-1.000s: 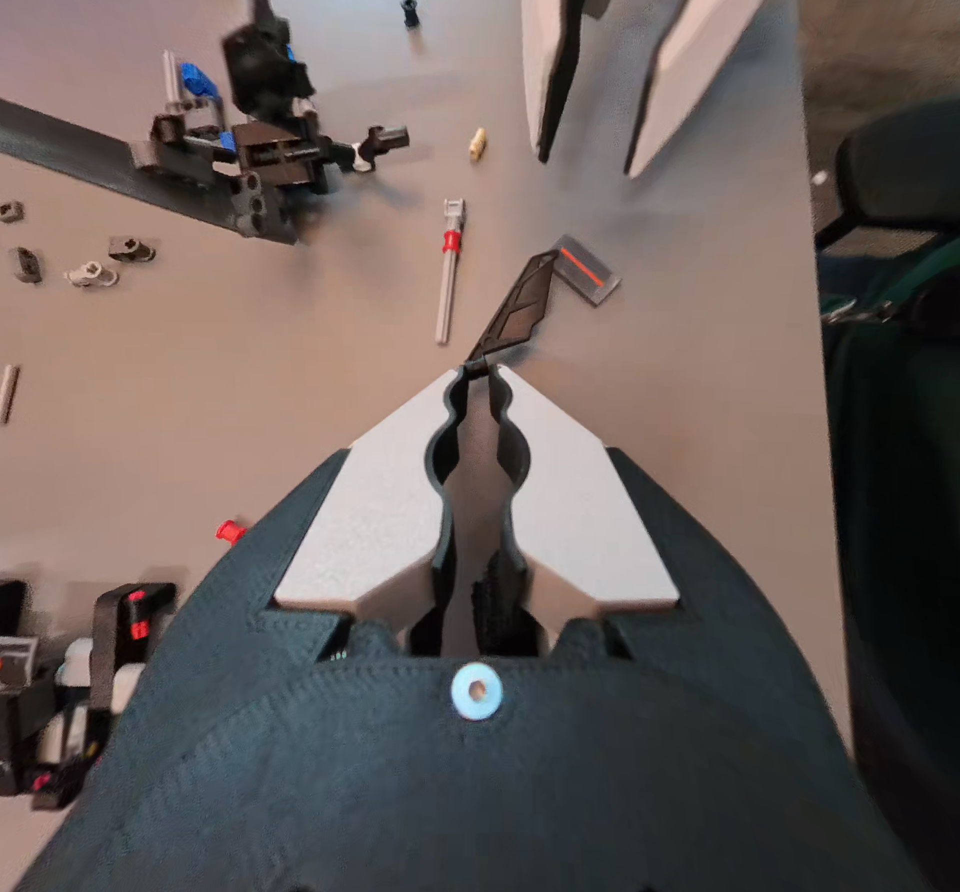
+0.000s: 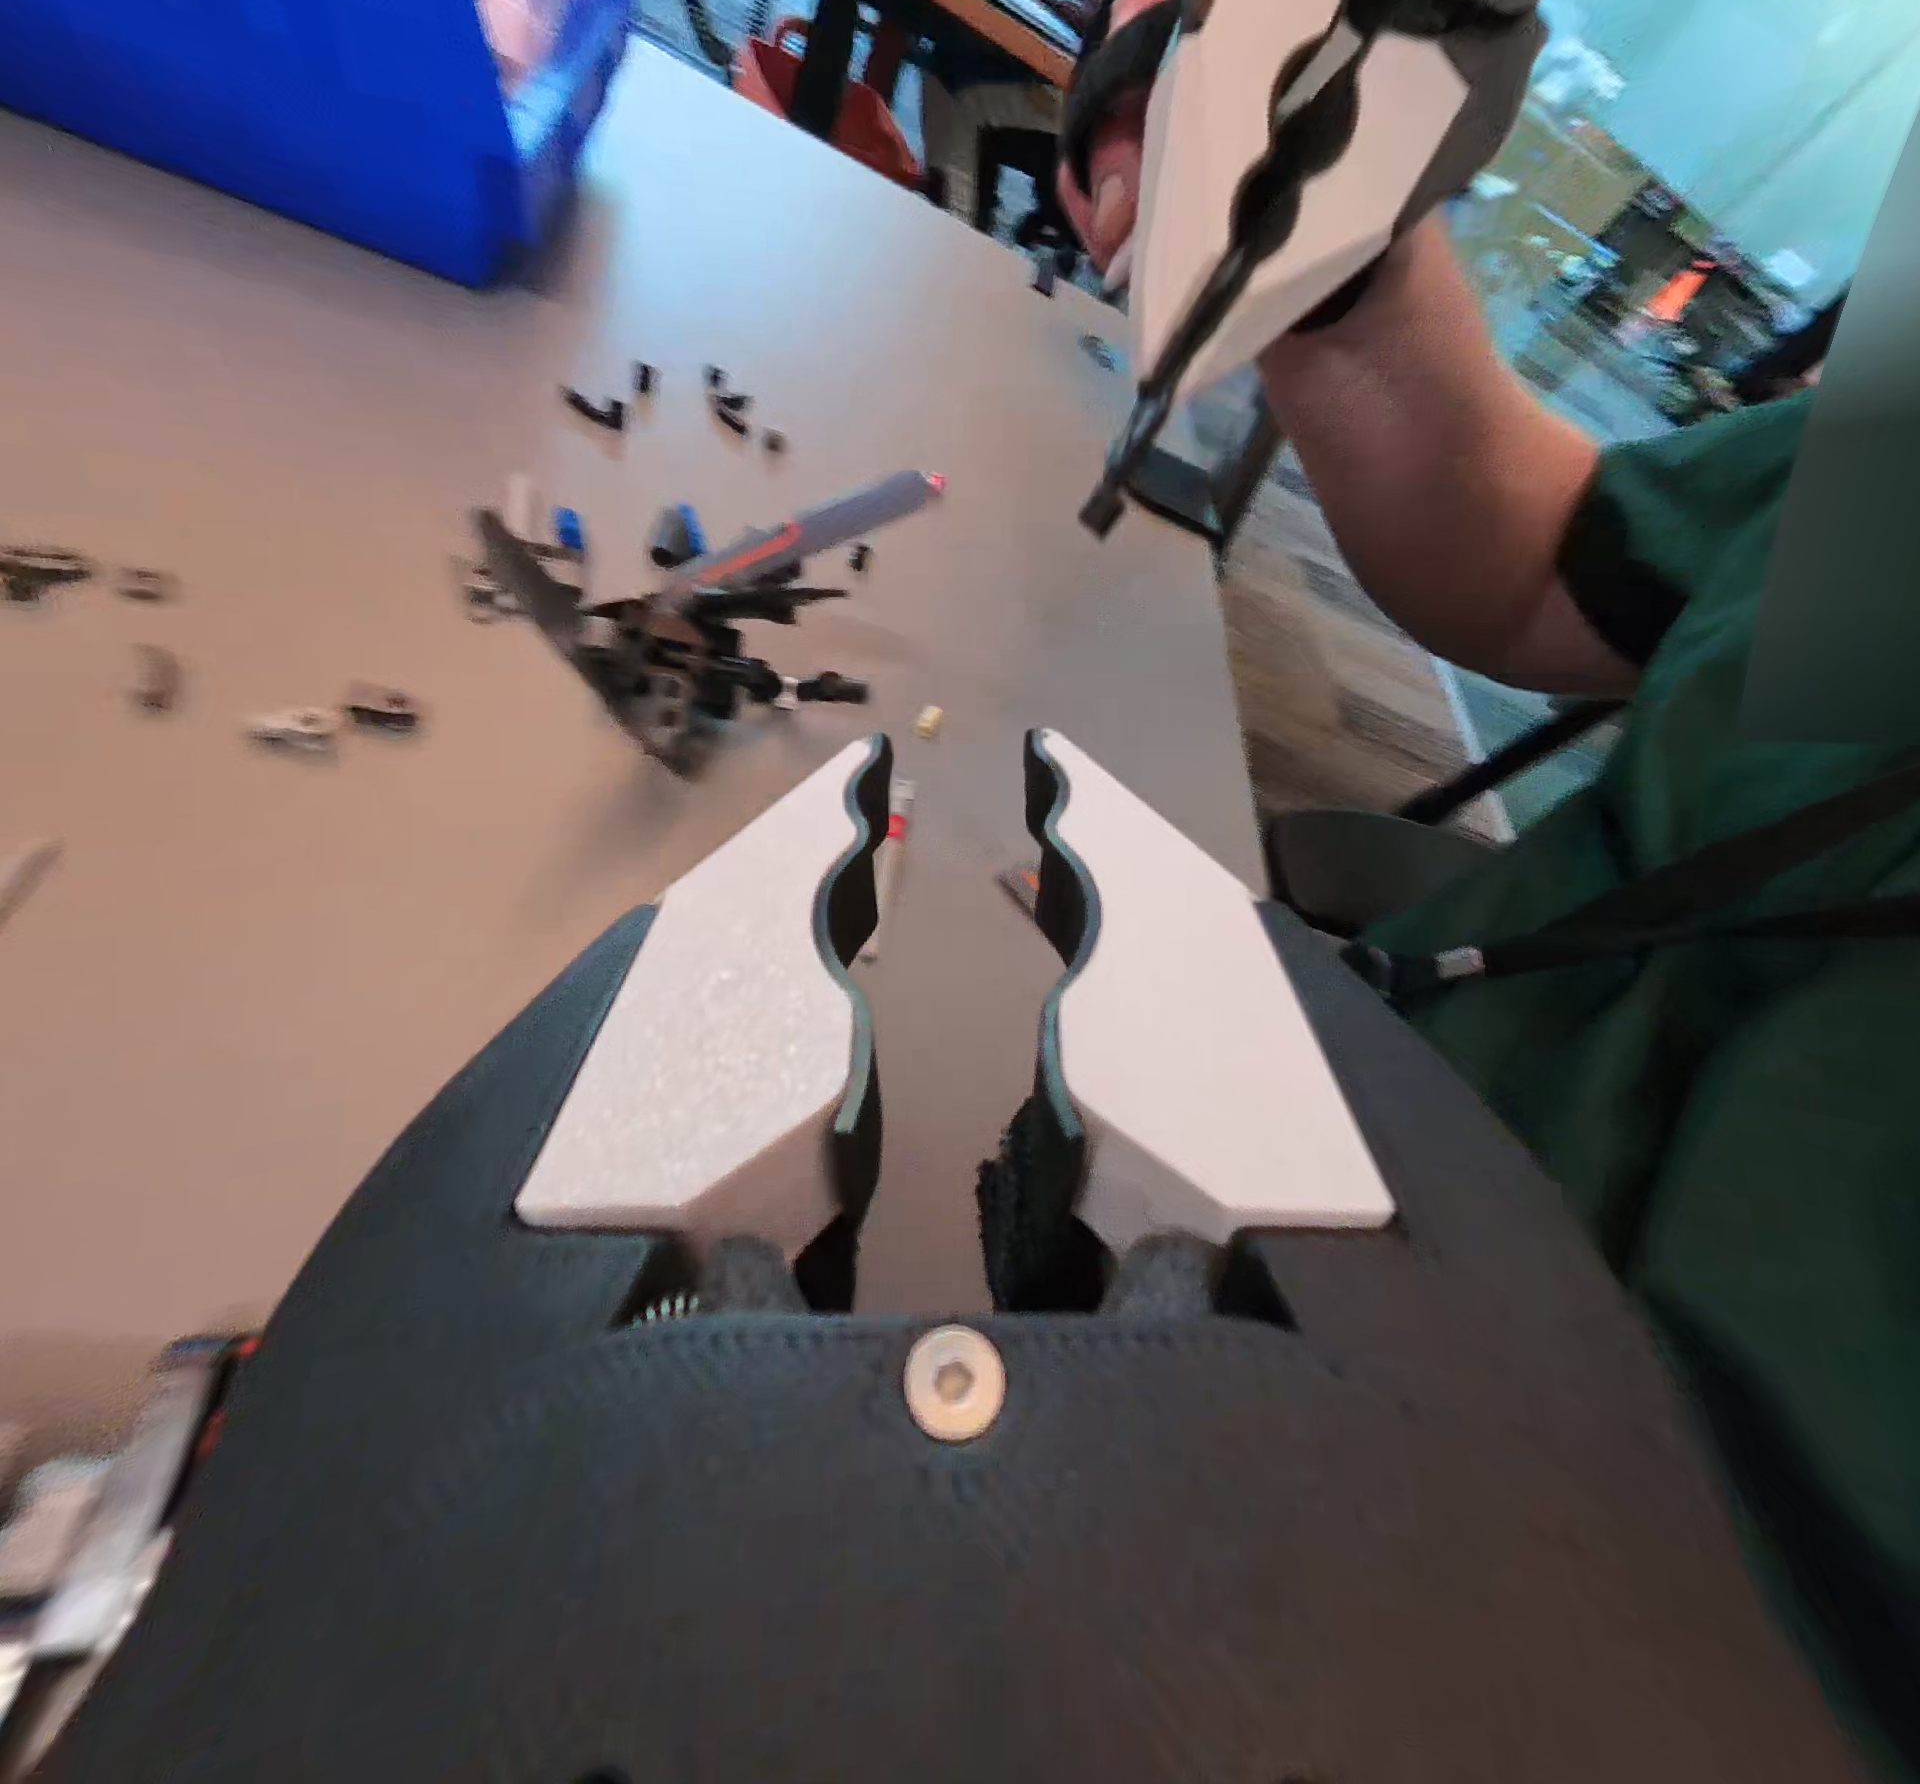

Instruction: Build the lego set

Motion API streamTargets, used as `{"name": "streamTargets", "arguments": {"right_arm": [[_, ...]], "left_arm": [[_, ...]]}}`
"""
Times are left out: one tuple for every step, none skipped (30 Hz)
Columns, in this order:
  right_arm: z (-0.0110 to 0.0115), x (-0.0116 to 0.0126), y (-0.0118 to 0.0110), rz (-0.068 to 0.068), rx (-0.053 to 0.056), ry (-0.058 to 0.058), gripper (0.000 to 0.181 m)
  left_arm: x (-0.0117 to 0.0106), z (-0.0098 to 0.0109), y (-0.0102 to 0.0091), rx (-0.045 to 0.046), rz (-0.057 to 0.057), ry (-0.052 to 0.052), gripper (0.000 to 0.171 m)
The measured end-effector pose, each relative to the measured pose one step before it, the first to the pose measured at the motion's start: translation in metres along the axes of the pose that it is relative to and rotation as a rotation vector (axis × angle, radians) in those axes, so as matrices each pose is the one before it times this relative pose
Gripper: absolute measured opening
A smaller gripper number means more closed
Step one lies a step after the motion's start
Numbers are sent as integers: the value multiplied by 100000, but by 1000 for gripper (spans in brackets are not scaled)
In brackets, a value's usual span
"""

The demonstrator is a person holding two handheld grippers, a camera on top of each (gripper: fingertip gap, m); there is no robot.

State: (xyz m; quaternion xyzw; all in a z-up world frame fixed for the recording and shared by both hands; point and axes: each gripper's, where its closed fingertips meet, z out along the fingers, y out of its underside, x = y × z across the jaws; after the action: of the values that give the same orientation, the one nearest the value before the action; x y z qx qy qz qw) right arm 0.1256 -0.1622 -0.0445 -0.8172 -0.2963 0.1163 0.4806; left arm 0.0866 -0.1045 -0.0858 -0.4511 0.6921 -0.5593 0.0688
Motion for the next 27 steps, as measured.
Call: {"name": "streamTargets", "arguments": {"right_arm": [[-524,1085,-14,3121,2050,-2381,0],[-347,717,-49,5034,1572,-5943,0],[-287,1266,-6,4648,742,-2030,0],[-121,1099,13,3442,417,-2653,0],[46,771,164,3552,-354,-5048,0],[160,851,360,3885,-1600,-4466,0],[205,908,495,3359,-2268,-3739,0],[218,793,489,3259,-1858,-4481,0],[167,1033,308,2553,-776,-2291,0],[198,853,266,1845,-642,-2380,0],[295,522,425,2449,-2036,-3923,0],[303,531,325,1648,-1667,-3020,0],[316,413,312,1118,-1537,-2972,0],[342,326,505,874,-2694,-2864,0],[318,252,459,835,-2177,-2728,0],[257,344,411,1669,-1633,-2025,0],[203,422,333,1129,-1194,-965,0],[172,335,216,520,-414,-986,0],[110,178,50,459,579,-1465,0],[72,-45,-42,185,886,-2009,0],[40,-236,-56,-524,587,-2351,0],[6,-130,-127,-222,879,-1246,0],[67,71,66,517,-603,324,0],[182,92,335,-62,-2467,1019,0],[231,113,333,-61,-2395,963,0],[213,75,176,-168,-1164,463,0],[194,-139,90,-521,-516,-690,0]], "left_arm": [[-1000,-207,-274,534,1635,-4867,27],[-963,-34,-133,50,2266,-4083,30],[-956,139,83,-792,1264,-3279,32],[-804,314,85,-822,622,-2300,35],[-496,437,-20,-38,1438,-624,39],[-382,505,60,-367,1403,86,40],[-543,586,296,-2089,351,-400,40],[-457,581,281,-2107,794,39,41],[-267,514,48,-651,1535,875,41],[-250,452,-45,-104,938,1034,40],[-343,436,2,-520,-465,625,39],[-242,413,-30,-396,-719,1273,38],[-106,343,-141,517,-190,1801,34],[-159,321,-118,404,-611,1472,31],[-131,329,87,-1031,-904,1592,26],[-40,247,49,-792,103,1649,21],[-76,155,-87,439,576,971,15],[146,109,20,-120,264,2370,9],[71,70,43,-650,-130,1912,6],[-152,2,-115,97,157,-24,6],[90,2,-114,-317,582,1381,6],[265,22,12,-1427,546,2398,6],[55,45,134,-2375,754,910,6],[-75,24,78,-1868,1220,-10,6],[82,-10,-10,-1050,2084,918,6],[42,-11,4,-947,1828,953,6],[-110,-45,-37,-426,2078,-92,6]]}}
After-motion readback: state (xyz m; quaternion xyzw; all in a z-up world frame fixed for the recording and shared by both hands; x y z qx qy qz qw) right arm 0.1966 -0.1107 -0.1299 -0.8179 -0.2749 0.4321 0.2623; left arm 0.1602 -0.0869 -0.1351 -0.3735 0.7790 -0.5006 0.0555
